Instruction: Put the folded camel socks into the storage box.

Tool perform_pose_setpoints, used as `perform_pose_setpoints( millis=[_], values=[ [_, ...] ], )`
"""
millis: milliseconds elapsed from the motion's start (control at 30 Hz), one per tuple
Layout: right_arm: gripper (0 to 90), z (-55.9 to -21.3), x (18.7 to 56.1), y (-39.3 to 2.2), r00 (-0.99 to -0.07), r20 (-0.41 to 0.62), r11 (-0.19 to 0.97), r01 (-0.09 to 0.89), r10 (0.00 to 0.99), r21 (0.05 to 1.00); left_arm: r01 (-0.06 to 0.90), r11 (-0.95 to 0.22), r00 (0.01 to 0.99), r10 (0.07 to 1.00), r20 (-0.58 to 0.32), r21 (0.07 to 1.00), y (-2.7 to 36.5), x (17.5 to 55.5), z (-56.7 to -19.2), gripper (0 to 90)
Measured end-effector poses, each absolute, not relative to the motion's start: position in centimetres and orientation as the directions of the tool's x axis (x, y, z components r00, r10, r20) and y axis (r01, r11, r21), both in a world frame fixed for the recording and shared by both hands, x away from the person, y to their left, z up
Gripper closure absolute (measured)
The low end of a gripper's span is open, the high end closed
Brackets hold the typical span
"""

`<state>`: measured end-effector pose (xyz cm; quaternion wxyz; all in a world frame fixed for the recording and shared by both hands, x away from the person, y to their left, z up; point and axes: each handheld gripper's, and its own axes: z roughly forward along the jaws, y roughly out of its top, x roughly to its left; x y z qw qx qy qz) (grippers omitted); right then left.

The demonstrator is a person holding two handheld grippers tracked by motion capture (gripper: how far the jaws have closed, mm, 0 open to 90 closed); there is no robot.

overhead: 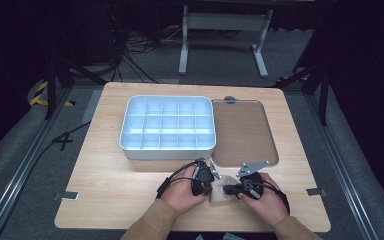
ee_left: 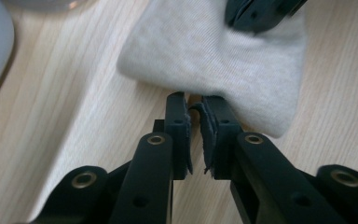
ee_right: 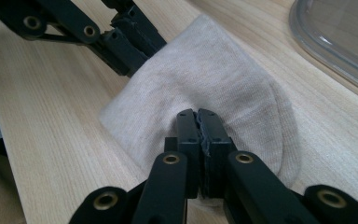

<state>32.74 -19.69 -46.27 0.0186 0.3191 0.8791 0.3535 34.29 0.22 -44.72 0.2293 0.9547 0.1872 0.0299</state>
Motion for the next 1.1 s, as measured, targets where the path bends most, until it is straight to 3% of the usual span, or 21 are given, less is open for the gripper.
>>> perform_pose_setpoints(
  millis=[167,300,533,833,1100],
  values=[
    [89.5,-46.4,32.6,-19.4,-0.788,0.213,0.527,0.56,0.578,0.639,0.305,-0.81,0.934,0.356,0.008,0.501,-0.2,33.8,-43.6,78.2],
    [89.5,-46.5,32.4,-18.8,-0.798,0.204,0.528,0.542,0.567,0.653,0.26,-0.833,0.944,0.326,0.052,0.489,-0.5,33.3,-43.2,77.1],
    [89.0,-46.5,32.5,-19.0,-0.794,0.218,0.513,0.548,0.568,0.661,0.258,-0.816,0.947,0.32,0.033,0.518,-0.1,33.3,-42.8,70.8],
    [88.2,-43.8,32.4,-21.5,-0.767,0.199,0.471,0.553,0.61,0.688,0.275,-0.816,0.942,0.335,0.03,0.509,0.0,33.5,-43.0,71.0],
    [88.4,-45.1,33.2,-24.0,-0.676,0.22,0.477,0.679,0.704,0.558,0.269,-0.817,0.944,0.327,0.027,0.51,-0.1,33.5,-43.0,70.3]
  ],
)
